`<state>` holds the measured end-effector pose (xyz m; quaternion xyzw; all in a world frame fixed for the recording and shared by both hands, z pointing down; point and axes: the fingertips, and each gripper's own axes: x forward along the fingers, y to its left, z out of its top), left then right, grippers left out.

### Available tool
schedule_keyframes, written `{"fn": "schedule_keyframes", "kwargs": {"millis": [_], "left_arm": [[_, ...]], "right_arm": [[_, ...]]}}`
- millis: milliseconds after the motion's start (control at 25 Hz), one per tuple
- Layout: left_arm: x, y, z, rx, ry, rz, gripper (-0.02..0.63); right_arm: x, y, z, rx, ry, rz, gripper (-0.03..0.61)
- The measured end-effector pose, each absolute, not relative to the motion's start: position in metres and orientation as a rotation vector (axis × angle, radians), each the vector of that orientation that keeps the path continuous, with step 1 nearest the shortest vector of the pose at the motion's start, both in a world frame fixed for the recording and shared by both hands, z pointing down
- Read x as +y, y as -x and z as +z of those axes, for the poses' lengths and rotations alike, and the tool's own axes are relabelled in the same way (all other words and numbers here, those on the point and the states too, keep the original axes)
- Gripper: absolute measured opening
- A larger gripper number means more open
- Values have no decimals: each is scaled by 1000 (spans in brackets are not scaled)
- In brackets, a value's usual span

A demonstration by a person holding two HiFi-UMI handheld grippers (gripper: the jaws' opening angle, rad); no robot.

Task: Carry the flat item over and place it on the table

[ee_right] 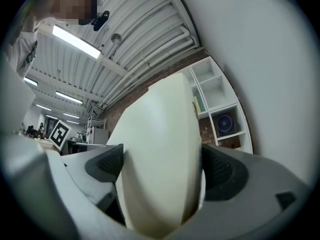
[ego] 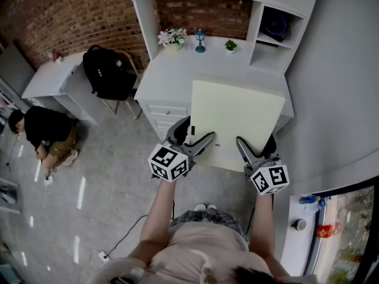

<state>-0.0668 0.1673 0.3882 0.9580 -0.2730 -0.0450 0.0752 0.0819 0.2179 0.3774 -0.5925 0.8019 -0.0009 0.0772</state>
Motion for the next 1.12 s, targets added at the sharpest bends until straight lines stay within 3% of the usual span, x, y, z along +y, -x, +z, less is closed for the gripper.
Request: {"fn": "schedule_keyframes", "kwargs": {"millis": [600,1120], "left_arm": [[116,55,400,-767,-2862,-111,356],[-4,24,413,-790,-2844,-82,356]], "right_arm": [[171,-91,388,2380,1820,-38,491],[49,-123,402,2387,1808,-67,491]]}}
